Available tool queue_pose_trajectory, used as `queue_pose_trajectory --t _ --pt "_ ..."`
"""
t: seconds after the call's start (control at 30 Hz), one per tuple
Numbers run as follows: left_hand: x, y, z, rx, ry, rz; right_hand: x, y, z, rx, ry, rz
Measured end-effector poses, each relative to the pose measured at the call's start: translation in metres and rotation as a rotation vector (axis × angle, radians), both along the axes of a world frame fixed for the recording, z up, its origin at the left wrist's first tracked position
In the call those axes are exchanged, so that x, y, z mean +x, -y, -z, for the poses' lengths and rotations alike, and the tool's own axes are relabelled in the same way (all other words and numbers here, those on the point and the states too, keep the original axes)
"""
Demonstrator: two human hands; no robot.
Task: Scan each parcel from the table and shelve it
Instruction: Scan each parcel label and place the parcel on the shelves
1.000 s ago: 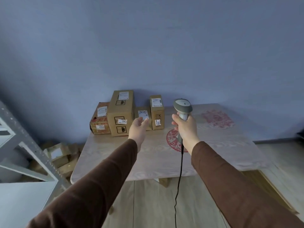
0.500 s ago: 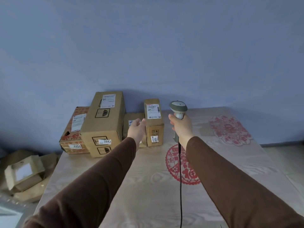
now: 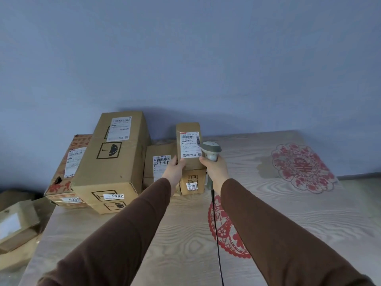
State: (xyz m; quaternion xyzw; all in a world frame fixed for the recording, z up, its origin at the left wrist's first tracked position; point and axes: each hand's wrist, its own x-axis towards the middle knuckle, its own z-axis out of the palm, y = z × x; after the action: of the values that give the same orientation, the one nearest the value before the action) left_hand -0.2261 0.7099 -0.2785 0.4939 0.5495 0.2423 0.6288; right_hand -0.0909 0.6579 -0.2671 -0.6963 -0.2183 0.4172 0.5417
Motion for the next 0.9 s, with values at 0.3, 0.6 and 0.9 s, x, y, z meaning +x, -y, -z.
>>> queue_pose_trajectory --t 0.3,0.6,0.9 --pt "0.028 0.047 -0.038 0.033 0.247 -0.074 0.03 0.041 -0.027 0.128 -0.07 0.027" --pt "0.076 0.176 -0.142 0.24 0.435 -0.197 0.079 0.166 -0.129 0.431 -0.125 -0.021" --pt "0.103 0.288 -0.223 0.227 0.709 -0.207 0.107 0.276 -0.212 0.642 -0.076 -0.03"
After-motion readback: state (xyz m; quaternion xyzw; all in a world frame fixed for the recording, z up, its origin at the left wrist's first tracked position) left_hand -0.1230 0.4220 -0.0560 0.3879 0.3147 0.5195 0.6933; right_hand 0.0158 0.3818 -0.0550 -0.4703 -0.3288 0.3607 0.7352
